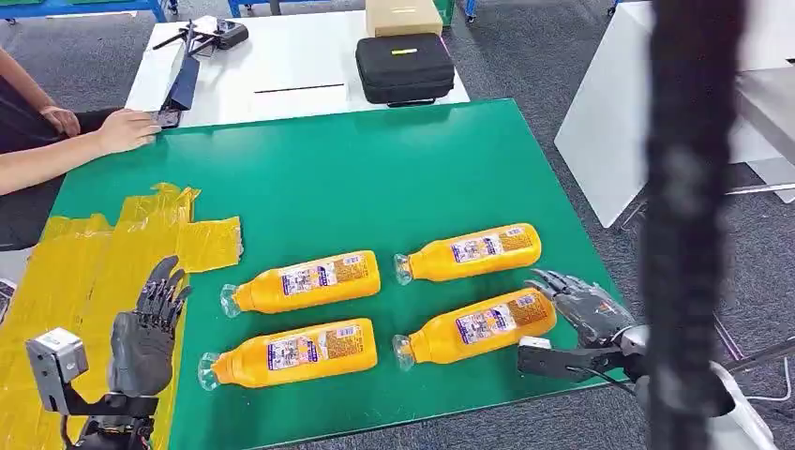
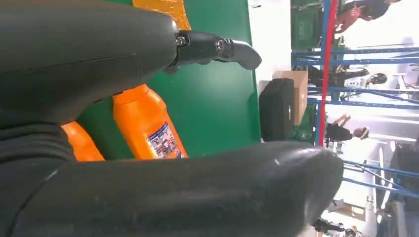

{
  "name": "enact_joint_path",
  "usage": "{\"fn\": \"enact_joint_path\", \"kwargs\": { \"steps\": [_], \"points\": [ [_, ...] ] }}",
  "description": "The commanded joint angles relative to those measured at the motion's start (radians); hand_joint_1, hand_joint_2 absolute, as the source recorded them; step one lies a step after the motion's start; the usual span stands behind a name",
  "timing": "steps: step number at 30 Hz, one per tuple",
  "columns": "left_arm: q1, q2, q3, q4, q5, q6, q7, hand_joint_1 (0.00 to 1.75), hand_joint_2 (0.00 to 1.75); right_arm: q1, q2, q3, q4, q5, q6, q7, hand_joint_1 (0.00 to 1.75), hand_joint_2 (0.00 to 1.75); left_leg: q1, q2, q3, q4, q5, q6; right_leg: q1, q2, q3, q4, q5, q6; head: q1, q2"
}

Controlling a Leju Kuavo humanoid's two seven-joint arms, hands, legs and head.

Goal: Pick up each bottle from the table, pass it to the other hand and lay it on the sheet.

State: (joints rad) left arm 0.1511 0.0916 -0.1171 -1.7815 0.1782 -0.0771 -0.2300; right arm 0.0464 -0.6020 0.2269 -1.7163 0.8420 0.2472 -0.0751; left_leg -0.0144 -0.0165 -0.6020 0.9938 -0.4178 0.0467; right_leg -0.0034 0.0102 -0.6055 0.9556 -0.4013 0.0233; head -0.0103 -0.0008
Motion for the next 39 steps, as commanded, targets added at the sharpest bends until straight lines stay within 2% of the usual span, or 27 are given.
{"fn": "enact_joint_path", "kwargs": {
  "steps": [1, 2, 4, 6, 12, 20, 22, 25, 26, 27, 29, 33, 35, 37, 39],
  "points": [
    [-0.017, -0.006, -0.012, 0.051, -0.004, 0.018, 0.018, 0.00, 0.00, -0.141, 0.042, 0.182, 0.189, -0.016, -0.013, -0.006, 0.00, 1.75, 0.001, 0.004, 0.006, -0.002, -0.002, -0.003, 0.001, 0.002, 0.006, -0.002, -0.001, 0.000, 0.000, 0.000],
    [-0.017, -0.006, -0.012, 0.051, -0.004, 0.018, 0.018, 0.00, 0.00, -0.141, 0.042, 0.182, 0.189, -0.016, -0.013, -0.006, 0.00, 1.75, 0.001, 0.002, 0.004, -0.001, -0.001, -0.002, 0.001, 0.001, 0.004, -0.002, 0.000, 0.000, 0.000, 0.000],
    [-0.017, -0.006, -0.012, 0.051, -0.004, 0.018, 0.018, 0.00, 0.00, -0.141, 0.042, 0.182, 0.189, -0.016, -0.013, -0.006, 0.00, 1.75, 0.001, 0.004, 0.009, -0.001, -0.004, -0.005, 0.001, 0.001, 0.009, -0.001, -0.002, -0.001, 0.000, 0.000],
    [-0.021, -0.005, -0.013, 0.057, -0.004, 0.018, 0.018, 0.00, 0.00, -0.169, 0.043, 0.208, 0.210, -0.018, -0.010, -0.008, 0.00, 1.75, 0.001, 0.001, 0.004, -0.001, -0.001, -0.002, 0.001, 0.000, 0.004, -0.002, -0.001, 0.000, 0.000, 0.000],
    [-0.035, -0.007, -0.022, 0.071, -0.001, 0.022, 0.016, 0.00, 0.00, -0.231, 0.104, 0.279, 0.277, -0.021, -0.002, -0.007, 0.00, 1.75, 0.001, 0.004, 0.005, -0.001, -0.002, -0.003, 0.001, 0.002, 0.005, -0.002, 0.000, -0.001, 0.000, 0.000],
    [-0.044, -0.009, -0.025, 0.078, -0.001, 0.020, 0.016, 0.00, 0.00, -0.210, 0.133, 0.298, 0.319, -0.014, 0.009, 0.014, 0.00, 1.75, 0.001, 0.002, 0.006, -0.001, -0.002, -0.003, 0.001, 0.000, 0.006, -0.001, -0.001, 0.000, 0.000, 0.000],
    [-0.054, -0.010, -0.028, 0.089, -0.001, 0.018, 0.017, 0.00, 0.00, -0.197, 0.150, 0.325, 0.364, 0.031, 0.015, 0.035, 0.00, 1.75, 0.001, 0.001, 0.006, -0.002, -0.002, -0.003, 0.001, -0.001, 0.007, -0.002, -0.001, -0.001, 0.000, 0.000],
    [-0.064, -0.007, -0.034, 0.102, -0.001, 0.016, 0.017, 0.00, 0.00, -0.203, 0.198, 0.362, 0.479, 0.075, 0.023, 0.045, 0.73, 1.75, 0.002, 0.000, 0.010, -0.003, -0.002, -0.004, 0.002, -0.002, 0.010, -0.004, -0.002, -0.001, 0.000, 0.000],
    [-0.067, -0.006, -0.036, 0.105, -0.001, 0.016, 0.018, 0.00, 0.00, -0.203, 0.214, 0.371, 0.512, 0.086, 0.027, 0.046, 0.79, 1.75, 0.002, 0.000, 0.007, -0.002, -0.001, -0.003, 0.002, -0.001, 0.008, -0.004, -0.001, -0.001, 0.000, 0.000],
    [-0.071, -0.007, -0.038, 0.109, 0.000, 0.015, 0.018, 0.00, 0.00, -0.199, 0.231, 0.381, 0.548, 0.097, 0.032, 0.047, 1.47, 1.75, 0.002, 0.001, 0.010, -0.003, -0.002, -0.004, 0.002, -0.001, 0.011, -0.004, -0.001, -0.001, 0.000, 0.000],
    [-0.078, -0.011, -0.039, 0.111, 0.002, 0.015, 0.023, 0.00, 0.00, -0.193, 0.246, 0.410, 0.597, 0.140, 0.037, 0.059, 1.75, 1.75, 0.003, 0.000, 0.012, -0.003, -0.001, -0.004, 0.003, -0.003, 0.012, -0.005, -0.001, -0.001, 0.001, 0.000],
    [-0.081, -0.020, -0.034, 0.106, -0.001, 0.016, 0.036, 0.00, 0.00, -0.172, 0.248, 0.418, 0.616, 0.180, 0.034, 0.088, 1.75, 1.75, 0.004, 0.002, 0.018, -0.003, -0.002, -0.004, 0.004, -0.001, 0.017, -0.006, -0.001, -0.001, 0.001, 0.000],
    [-0.078, -0.021, -0.032, 0.107, -0.001, 0.016, 0.036, 0.00, 0.00, -0.165, 0.242, 0.410, 0.611, 0.181, 0.031, 0.089, 1.75, 1.75, 0.005, 0.005, 0.028, -0.002, -0.008, -0.005, 0.005, 0.002, 0.017, -0.006, -0.006, -0.005, 0.000, 0.000],
    [-0.077, -0.021, -0.031, 0.107, -0.001, 0.016, 0.036, 0.00, 0.00, -0.161, 0.236, 0.404, 0.595, 0.182, 0.032, 0.091, 1.75, 1.75, 0.006, 0.011, 0.044, -0.002, -0.022, -0.004, 0.006, 0.009, 0.031, -0.007, -0.015, -0.005, 0.000, 0.000],
    [-0.073, -0.025, -0.026, 0.107, 0.000, 0.016, 0.036, 0.00, 0.00, -0.144, 0.236, 0.372, 0.565, 0.179, 0.023, 0.098, 1.75, 1.75, 0.007, 0.011, 0.047, -0.003, -0.022, -0.004, 0.007, 0.009, 0.034, -0.008, -0.014, -0.005, 0.000, 0.000]
  ]
}}
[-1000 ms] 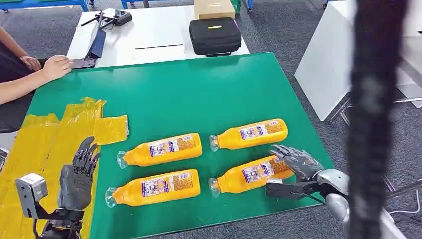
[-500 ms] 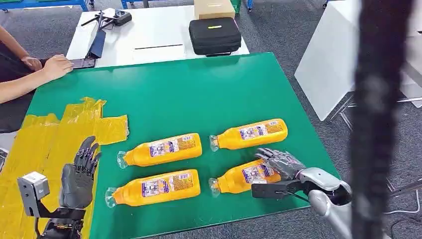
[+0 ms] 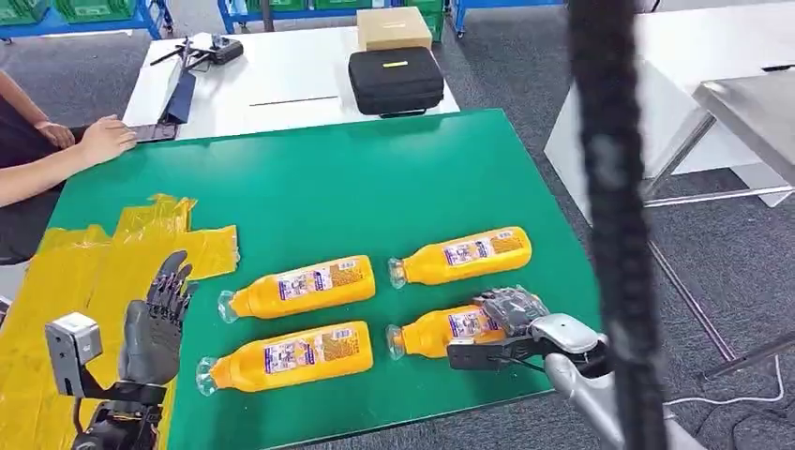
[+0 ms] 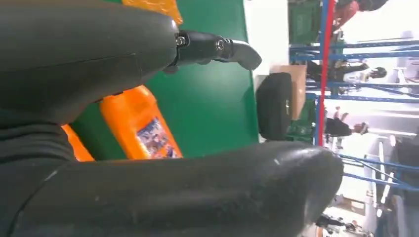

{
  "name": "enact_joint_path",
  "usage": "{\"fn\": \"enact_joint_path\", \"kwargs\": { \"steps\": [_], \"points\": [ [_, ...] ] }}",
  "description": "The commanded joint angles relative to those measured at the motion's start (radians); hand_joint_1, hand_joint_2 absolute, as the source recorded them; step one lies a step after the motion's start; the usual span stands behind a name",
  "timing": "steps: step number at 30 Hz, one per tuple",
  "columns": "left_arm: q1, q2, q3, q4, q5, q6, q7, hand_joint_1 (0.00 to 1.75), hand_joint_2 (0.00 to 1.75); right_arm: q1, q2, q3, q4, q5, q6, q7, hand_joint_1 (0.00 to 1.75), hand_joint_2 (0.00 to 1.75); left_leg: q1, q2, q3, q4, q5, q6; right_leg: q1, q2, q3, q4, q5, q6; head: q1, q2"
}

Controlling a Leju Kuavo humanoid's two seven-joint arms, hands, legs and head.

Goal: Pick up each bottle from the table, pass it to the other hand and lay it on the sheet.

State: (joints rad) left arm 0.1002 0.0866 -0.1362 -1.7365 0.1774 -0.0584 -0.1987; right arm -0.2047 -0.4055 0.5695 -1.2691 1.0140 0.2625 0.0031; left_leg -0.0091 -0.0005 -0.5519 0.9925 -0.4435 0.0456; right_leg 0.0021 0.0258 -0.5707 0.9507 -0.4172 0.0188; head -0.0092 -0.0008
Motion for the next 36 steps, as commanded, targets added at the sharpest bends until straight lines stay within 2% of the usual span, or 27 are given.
{"fn": "enact_joint_path", "kwargs": {
  "steps": [1, 2, 3, 5, 6, 7, 8, 9, 10, 11, 13, 16, 20, 22, 23, 27, 29, 30, 31, 36],
  "points": [
    [-0.015, -0.020, -0.002, 0.058, 0.001, -0.004, 0.004, 0.00, 0.00, 0.129, 0.045, -0.023, 0.077, -0.033, -0.010, 0.014, 1.75, 1.75, 0.001, -0.007, -0.006, -0.002, 0.005, -0.004, 0.001, -0.009, -0.003, -0.003, 0.003, 0.000, -0.001, 0.000],
    [-0.008, -0.019, 0.003, 0.053, 0.001, -0.005, 0.004, 0.00, 0.00, 0.148, 0.042, -0.066, 0.026, -0.071, -0.008, 0.004, 1.75, 1.75, 0.002, -0.006, -0.002, -0.002, 0.004, -0.003, 0.002, -0.008, 0.001, -0.003, 0.002, 0.000, 0.000, 0.000],
    [0.003, -0.021, 0.016, 0.045, 0.010, -0.006, 0.002, 0.00, 0.00, 0.178, 0.043, -0.144, -0.056, -0.176, 0.005, -0.031, 1.75, 1.75, 0.001, -0.008, -0.004, -0.002, 0.005, -0.005, 0.001, -0.010, -0.001, -0.002, 0.002, 0.000, -0.001, 0.000],
    [0.027, -0.020, 0.035, 0.028, 0.043, -0.019, -0.007, 0.00, 0.00, 0.222, 0.060, -0.298, -0.219, -0.457, 0.035, -0.138, 1.75, 1.75, 0.001, -0.005, 0.005, 0.000, 0.003, -0.004, 0.001, -0.006, 0.006, 0.000, -0.001, 0.000, -0.001, 0.000],
    [0.035, -0.020, 0.042, 0.021, 0.069, -0.030, -0.012, 0.00, 0.00, 0.228, 0.061, -0.344, -0.280, -0.547, 0.057, -0.157, 1.75, 1.75, 0.001, -0.006, 0.003, 0.000, 0.004, -0.004, 0.001, -0.007, 0.004, 0.001, 0.000, 0.000, -0.001, 0.000],
    [0.040, -0.019, 0.044, 0.018, 0.070, -0.032, -0.012, 0.00, 0.00, 0.226, 0.053, -0.354, -0.312, -0.565, 0.081, -0.133, 1.75, 1.75, 0.000, -0.005, 0.006, 0.001, 0.002, -0.003, 0.000, -0.005, 0.007, 0.003, -0.001, 0.001, -0.001, 0.000],
    [0.043, -0.022, 0.047, 0.017, 0.086, -0.037, -0.017, 0.00, 0.00, 0.229, 0.072, -0.384, -0.337, -0.627, 0.086, -0.155, 1.75, 1.75, 0.000, -0.008, 0.002, 0.001, 0.002, -0.004, 0.000, -0.007, 0.005, 0.003, -0.002, 0.001, 0.001, 0.000],
    [0.047, -0.025, 0.053, 0.017, 0.135, -0.052, -0.027, 0.00, 0.00, 0.227, 0.102, -0.427, -0.363, -0.765, 0.092, -0.230, 1.75, 1.75, 0.001, -0.005, 0.002, 0.000, 0.003, -0.002, 0.000, -0.005, 0.013, 0.001, 0.000, 0.002, -0.001, 0.000],
    [0.047, -0.021, 0.051, 0.019, 0.156, -0.058, -0.027, 0.00, 1.75, 0.217, 0.109, -0.443, -0.389, -0.845, 0.104, -0.250, 1.75, 1.75, 0.000, -0.006, 0.000, 0.001, 0.003, -0.003, 0.000, -0.007, 0.013, 0.003, -0.002, 0.002, 0.000, 0.000],
    [0.041, -0.017, 0.040, 0.021, 0.180, -0.060, -0.018, 0.00, 1.75, 0.200, 0.116, -0.455, -0.421, -0.962, 0.105, -0.280, 1.75, 1.75, 0.000, -0.004, -0.003, 0.001, 0.004, -0.002, -0.001, -0.005, 0.010, 0.004, 0.000, 0.002, -0.001, 0.000],
    [0.023, -0.020, 0.023, 0.021, 0.229, -0.072, -0.015, 0.00, 1.75, 0.171, 0.144, -0.457, -0.470, -1.050, 0.094, -0.298, 1.75, 1.75, -0.001, -0.003, -0.011, 0.003, 0.004, -0.002, -0.002, -0.004, 0.003, 0.007, 0.000, 0.002, -0.001, 0.000],
    [0.013, -0.019, 0.012, 0.018, 0.236, -0.063, -0.007, 0.00, 1.75, 0.162, 0.148, -0.439, -0.489, -1.056, 0.080, -0.266, 1.75, 1.75, -0.002, -0.007, -0.017, 0.001, 0.006, -0.001, -0.002, -0.006, -0.004, 0.006, 0.001, 0.003, -0.002, 0.000],
    [0.015, -0.014, 0.008, 0.017, 0.260, -0.063, -0.009, 0.00, 1.75, 0.170, 0.149, -0.435, -0.479, -1.067, 0.058, -0.301, 1.75, 1.75, -0.002, -0.008, -0.016, 0.001, 0.006, -0.002, -0.002, -0.008, -0.003, 0.006, 0.000, 0.003, -0.001, 0.000],
    [0.004, -0.018, -0.003, 0.009, 0.323, -0.082, -0.009, 0.00, 1.75, 0.147, 0.198, -0.429, -0.501, -1.052, 0.031, -0.311, 1.75, 1.75, -0.002, -0.008, -0.018, 0.001, 0.006, -0.002, -0.002, -0.008, -0.004, 0.006, 0.001, 0.002, -0.001, 0.000],
    [-0.014, -0.020, -0.025, 0.006, 0.384, -0.088, 0.012, 0.00, 1.75, 0.114, 0.245, -0.423, -0.484, -1.136, 0.042, -0.265, 1.75, 1.75, -0.002, -0.007, -0.018, 0.002, 0.006, -0.003, -0.002, -0.008, -0.004, 0.006, 0.000, 0.002, -0.001, 0.000],
    [-0.098, -0.033, -0.124, -0.003, 0.412, -0.065, 0.029, 0.00, 1.75, -0.066, 0.340, -0.310, -0.252, -1.074, -0.059, -0.147, 1.75, 1.75, -0.001, -0.002, -0.019, 0.002, 0.007, -0.003, -0.002, -0.003, -0.006, 0.006, 0.002, 0.002, -0.001, 0.000],
    [-0.142, -0.043, -0.171, -0.005, 0.327, -0.009, 0.025, 0.00, 1.75, -0.140, 0.404, -0.243, -0.135, -1.023, -0.097, -0.099, 1.75, 1.75, -0.001, -0.003, -0.019, 0.002, 0.007, -0.003, -0.001, -0.004, -0.006, 0.005, 0.003, 0.002, -0.001, 0.000],
    [-0.168, -0.009, -0.195, 0.011, 0.327, -0.007, 0.025, 0.00, 1.75, -0.166, 0.420, -0.214, -0.100, -0.992, -0.111, -0.088, 1.75, 1.75, -0.001, -0.003, -0.019, 0.001, 0.009, -0.002, -0.001, -0.004, -0.006, 0.005, 0.003, 0.002, -0.001, 0.000],
    [-0.192, 0.009, -0.206, 0.028, 0.309, -0.002, 0.007, 0.00, 1.75, -0.192, 0.445, -0.192, -0.054, -1.000, -0.095, -0.049, 1.75, 1.75, -0.001, -0.002, -0.019, 0.001, 0.009, -0.003, -0.001, -0.003, -0.006, 0.005, 0.004, 0.002, -0.001, 0.000],
    [-0.266, -0.006, -0.251, 0.069, 0.238, 0.016, 0.006, 0.00, 1.75, -0.299, 0.508, -0.088, 0.119, -0.958, -0.088, 0.009, 1.75, 1.75, -0.001, -0.001, -0.022, 0.002, 0.012, -0.004, -0.002, -0.002, -0.010, 0.007, 0.007, 0.001, -0.001, 0.000]
  ]
}}
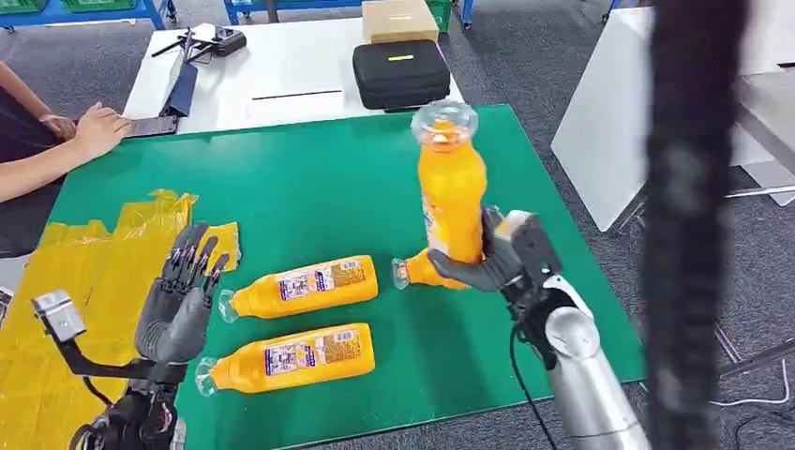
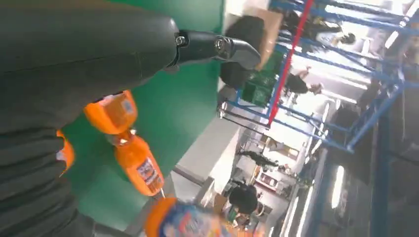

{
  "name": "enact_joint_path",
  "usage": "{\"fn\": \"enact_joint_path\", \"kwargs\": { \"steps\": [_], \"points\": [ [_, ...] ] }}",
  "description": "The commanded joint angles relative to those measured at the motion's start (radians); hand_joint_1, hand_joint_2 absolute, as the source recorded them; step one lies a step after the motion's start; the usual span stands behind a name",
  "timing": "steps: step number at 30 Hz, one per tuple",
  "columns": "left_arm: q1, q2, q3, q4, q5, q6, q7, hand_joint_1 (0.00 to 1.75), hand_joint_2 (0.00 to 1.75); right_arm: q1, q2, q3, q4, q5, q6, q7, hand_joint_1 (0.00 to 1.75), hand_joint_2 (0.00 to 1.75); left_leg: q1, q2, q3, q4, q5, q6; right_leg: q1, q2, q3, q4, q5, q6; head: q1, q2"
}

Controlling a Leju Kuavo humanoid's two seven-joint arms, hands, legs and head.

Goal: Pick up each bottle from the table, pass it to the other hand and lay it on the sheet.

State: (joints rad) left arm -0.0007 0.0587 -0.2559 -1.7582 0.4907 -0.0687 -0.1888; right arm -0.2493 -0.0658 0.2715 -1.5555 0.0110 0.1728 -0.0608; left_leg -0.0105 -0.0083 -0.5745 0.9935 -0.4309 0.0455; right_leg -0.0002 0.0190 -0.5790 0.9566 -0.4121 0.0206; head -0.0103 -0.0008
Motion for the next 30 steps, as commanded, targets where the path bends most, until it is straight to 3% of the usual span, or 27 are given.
{"fn": "enact_joint_path", "kwargs": {
  "steps": [1, 10, 21, 30],
  "points": [
    [-0.178, 0.017, -0.148, 0.096, -0.099, 0.038, -0.004, 0.00, 1.75, -0.273, 0.171, 0.230, 0.425, 0.055, 0.005, 0.078, 1.75, 1.75, 0.000, 0.006, 0.001, 0.000, 0.000, -0.004, 0.000, 0.004, -0.001, 0.002, 0.001, -0.001, 0.000, 0.000],
    [-0.235, 0.004, -0.213, 0.116, -0.162, 0.107, 0.039, 0.00, 1.75, -0.343, 0.172, 0.322, 0.475, 0.103, 0.010, 0.091, 1.75, 1.75, 0.000, 0.001, -0.002, 0.002, 0.001, -0.004, 0.000, -0.002, -0.003, 0.005, -0.001, 0.000, 0.000, 0.000],
    [-0.259, -0.014, -0.226, 0.113, -0.096, 0.122, 0.105, 0.00, 1.75, -0.353, 0.199, 0.366, 0.454, 0.138, -0.016, 0.096, 1.75, 1.75, -0.001, 0.000, -0.005, 0.002, 0.001, -0.004, -0.001, -0.003, -0.006, 0.005, -0.001, 0.000, 0.000, 0.000],
    [-0.303, -0.031, -0.274, 0.162, -0.049, 0.154, 0.137, 0.00, 1.75, -0.342, 0.253, 0.495, 0.437, 0.207, -0.028, 0.139, 1.75, 1.75, -0.001, -0.001, -0.006, 0.001, 0.002, -0.003, -0.001, -0.004, -0.008, 0.004, -0.001, 0.000, 0.000, 0.000]
  ]
}}
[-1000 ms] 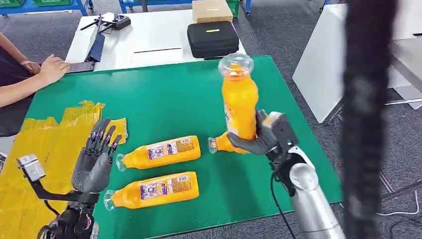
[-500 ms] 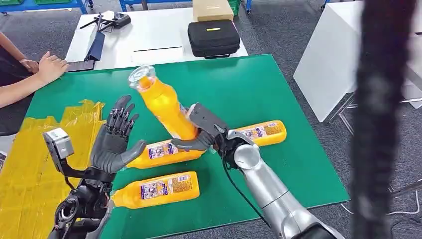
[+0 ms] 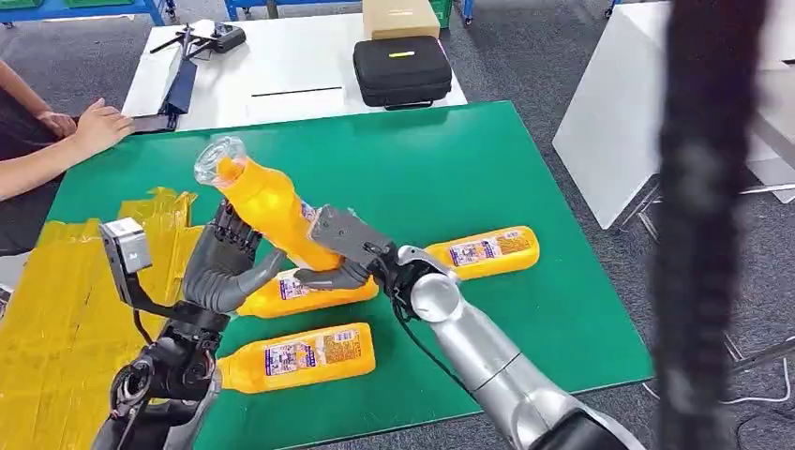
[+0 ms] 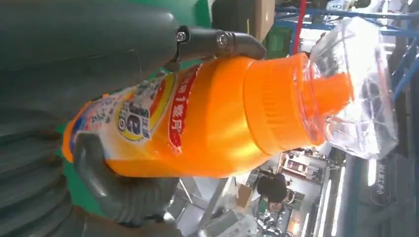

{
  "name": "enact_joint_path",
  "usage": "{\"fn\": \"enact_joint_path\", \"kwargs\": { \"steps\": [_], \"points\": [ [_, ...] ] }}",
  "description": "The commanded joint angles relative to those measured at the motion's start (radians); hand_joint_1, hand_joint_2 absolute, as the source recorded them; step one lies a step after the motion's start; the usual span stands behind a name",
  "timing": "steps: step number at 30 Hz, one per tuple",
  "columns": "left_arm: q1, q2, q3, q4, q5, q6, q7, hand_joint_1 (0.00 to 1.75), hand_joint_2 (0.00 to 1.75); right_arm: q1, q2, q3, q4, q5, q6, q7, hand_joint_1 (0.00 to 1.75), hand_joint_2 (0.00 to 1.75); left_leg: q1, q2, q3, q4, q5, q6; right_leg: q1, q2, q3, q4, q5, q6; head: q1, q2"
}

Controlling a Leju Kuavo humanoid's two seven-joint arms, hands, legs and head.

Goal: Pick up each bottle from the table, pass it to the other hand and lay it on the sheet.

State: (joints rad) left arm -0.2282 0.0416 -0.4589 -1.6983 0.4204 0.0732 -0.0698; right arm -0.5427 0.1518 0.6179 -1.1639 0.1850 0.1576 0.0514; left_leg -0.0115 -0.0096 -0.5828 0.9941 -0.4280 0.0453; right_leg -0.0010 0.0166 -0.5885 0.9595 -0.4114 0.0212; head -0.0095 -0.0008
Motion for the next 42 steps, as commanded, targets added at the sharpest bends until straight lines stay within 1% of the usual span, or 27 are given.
{"fn": "enact_joint_path", "kwargs": {
  "steps": [1, 3, 4, 5, 7, 9, 13, 17, 19, 22, 23, 24, 31, 34, 36, 41, 42],
  "points": [
    [-0.076, -0.011, -0.074, 0.102, 0.025, 0.014, 0.017, 0.00, 1.75, -0.048, 0.032, 0.153, 0.044, 0.033, -0.016, 0.027, 1.75, 1.75, 0.000, 0.000, 0.001, 0.000, 0.000, -0.002, 0.000, -0.001, 0.001, 0.000, -0.001, 0.000, 0.000, 0.000],
    [-0.076, -0.010, -0.073, 0.102, 0.025, 0.015, 0.017, 0.00, 1.75, -0.051, 0.027, 0.151, 0.044, 0.033, -0.016, 0.027, 1.75, 1.75, 0.000, 0.000, 0.002, 0.000, -0.001, -0.003, 0.000, -0.002, 0.002, 0.001, -0.002, 0.000, 0.000, 0.000],
    [-0.076, -0.012, -0.072, 0.102, 0.036, 0.020, 0.019, 0.00, 1.75, -0.058, 0.022, 0.172, 0.046, 0.046, -0.007, 0.025, 1.75, 1.75, 0.001, 0.000, 0.003, 0.001, -0.002, -0.004, 0.001, -0.002, 0.003, 0.001, -0.002, 0.000, 0.000, 0.000],
    [-0.083, -0.018, -0.076, 0.110, 0.040, 0.032, 0.025, 0.00, 1.75, -0.057, 0.030, 0.198, 0.052, 0.055, -0.002, 0.025, 1.75, 1.75, 0.000, 0.000, 0.000, 0.000, 0.000, -0.002, 0.000, -0.002, 0.000, 0.000, -0.001, 0.000, -0.002, 0.000],
    [-0.092, -0.024, -0.088, 0.121, 0.024, 0.064, 0.029, 0.00, 1.75, -0.051, 0.043, 0.246, 0.060, 0.080, -0.006, 0.024, 1.75, 1.75, 0.001, -0.002, 0.002, 0.001, -0.001, -0.004, 0.001, -0.004, 0.002, 0.001, -0.002, 0.000, 0.000, 0.000],
    [-0.095, -0.029, -0.095, 0.127, 0.023, 0.088, 0.037, 0.00, 1.75, -0.043, 0.052, 0.292, 0.059, 0.114, -0.024, 0.023, 1.75, 1.75, 0.001, 0.001, 0.002, 0.001, -0.002, -0.004, 0.000, -0.001, 0.002, 0.002, -0.002, 0.000, 0.000, 0.000],
    [-0.103, -0.025, -0.125, 0.141, 0.029, 0.126, 0.044, 0.00, 1.75, -0.037, 0.054, 0.404, 0.053, 0.147, -0.032, 0.025, 1.75, 1.75, 0.001, 0.000, 0.001, 0.000, -0.001, -0.003, 0.001, -0.002, 0.001, 0.001, -0.002, 0.000, -0.001, 0.000],
    [-0.103, -0.028, -0.123, 0.145, 0.042, 0.131, 0.048, 0.00, 1.75, -0.029, 0.055, 0.414, 0.056, 0.145, -0.033, 0.024, 1.75, 1.75, 0.001, 0.000, 0.000, 0.000, 0.000, -0.002, 0.001, -0.001, 0.000, 0.000, -0.001, 0.000, 0.000, 0.000],
    [-0.104, -0.028, -0.122, 0.145, 0.047, 0.132, 0.049, 0.00, 1.75, -0.034, 0.053, 0.416, 0.058, 0.143, -0.032, 0.024, 1.75, 1.75, 0.001, -0.001, 0.002, 0.001, -0.002, -0.005, 0.001, -0.003, 0.003, 0.001, -0.003, -0.001, -0.001, 0.000],
    [-0.107, -0.017, -0.130, 0.145, 0.075, 0.147, 0.036, 0.00, 1.75, -0.038, 0.046, 0.445, 0.060, 0.143, -0.032, 0.024, 1.75, 1.75, 0.001, -0.002, 0.001, 0.000, -0.001, -0.004, 0.001, -0.003, 0.001, 0.001, -0.002, 0.000, -0.001, 0.000],
    [-0.109, -0.016, -0.130, 0.145, 0.090, 0.149, 0.030, 1.22, 1.75, -0.037, 0.047, 0.451, 0.064, 0.138, -0.030, 0.023, 1.75, 1.75, 0.001, -0.001, 0.002, 0.000, -0.001, -0.004, 0.001, -0.003, 0.002, 0.001, -0.002, 0.000, 0.000, 0.000],
    [-0.111, -0.015, -0.133, 0.146, 0.092, 0.148, 0.024, 1.75, 1.75, -0.034, 0.048, 0.447, 0.067, 0.123, -0.024, 0.023, 1.75, 1.75, 0.001, -0.001, 0.000, 0.000, 0.000, -0.003, 0.001, -0.002, 0.000, 0.000, -0.001, 0.000, 0.000, 0.000],
    [-0.123, -0.014, -0.133, 0.153, 0.117, 0.170, -0.001, 1.75, 1.75, -0.045, 0.038, 0.429, 0.104, 0.091, -0.050, 0.029, 1.75, 1.75, 0.001, -0.002, 0.000, 0.000, 0.000, -0.003, 0.001, -0.003, 0.000, 0.000, -0.001, 0.000, -0.001, 0.000],
    [-0.124, -0.014, -0.133, 0.154, 0.118, 0.170, -0.002, 1.75, 1.75, -0.047, 0.037, 0.428, 0.106, 0.090, -0.051, 0.028, 1.75, 1.75, 0.001, -0.003, 0.002, 0.001, -0.001, -0.005, 0.001, -0.006, 0.002, 0.002, -0.003, -0.001, 0.000, 0.000],
    [-0.129, -0.017, -0.140, 0.156, 0.124, 0.166, -0.004, 1.75, 1.75, -0.046, 0.033, 0.414, 0.104, 0.083, -0.061, 0.025, 1.75, 1.75, 0.001, -0.002, 0.000, 0.000, 0.000, -0.003, 0.001, -0.004, 0.000, 0.001, -0.001, 0.000, -0.001, 0.000],
    [-0.144, -0.012, -0.169, 0.160, 0.132, 0.156, -0.012, 1.75, 1.75, -0.038, 0.012, 0.373, 0.086, 0.067, -0.074, 0.021, 1.75, 1.75, 0.001, -0.003, -0.001, 0.001, 0.000, -0.003, 0.001, -0.005, 0.000, 0.001, -0.001, 0.000, 0.000, 0.000],
    [-0.145, -0.013, -0.171, 0.157, 0.133, 0.155, -0.014, 1.75, 1.75, -0.032, 0.007, 0.361, 0.081, 0.051, -0.068, 0.009, 0.00, 1.75, 0.001, -0.005, 0.000, 0.001, -0.001, -0.004, 0.001, -0.007, 0.001, 0.001, -0.002, 0.000, -0.001, 0.000]
  ]
}}
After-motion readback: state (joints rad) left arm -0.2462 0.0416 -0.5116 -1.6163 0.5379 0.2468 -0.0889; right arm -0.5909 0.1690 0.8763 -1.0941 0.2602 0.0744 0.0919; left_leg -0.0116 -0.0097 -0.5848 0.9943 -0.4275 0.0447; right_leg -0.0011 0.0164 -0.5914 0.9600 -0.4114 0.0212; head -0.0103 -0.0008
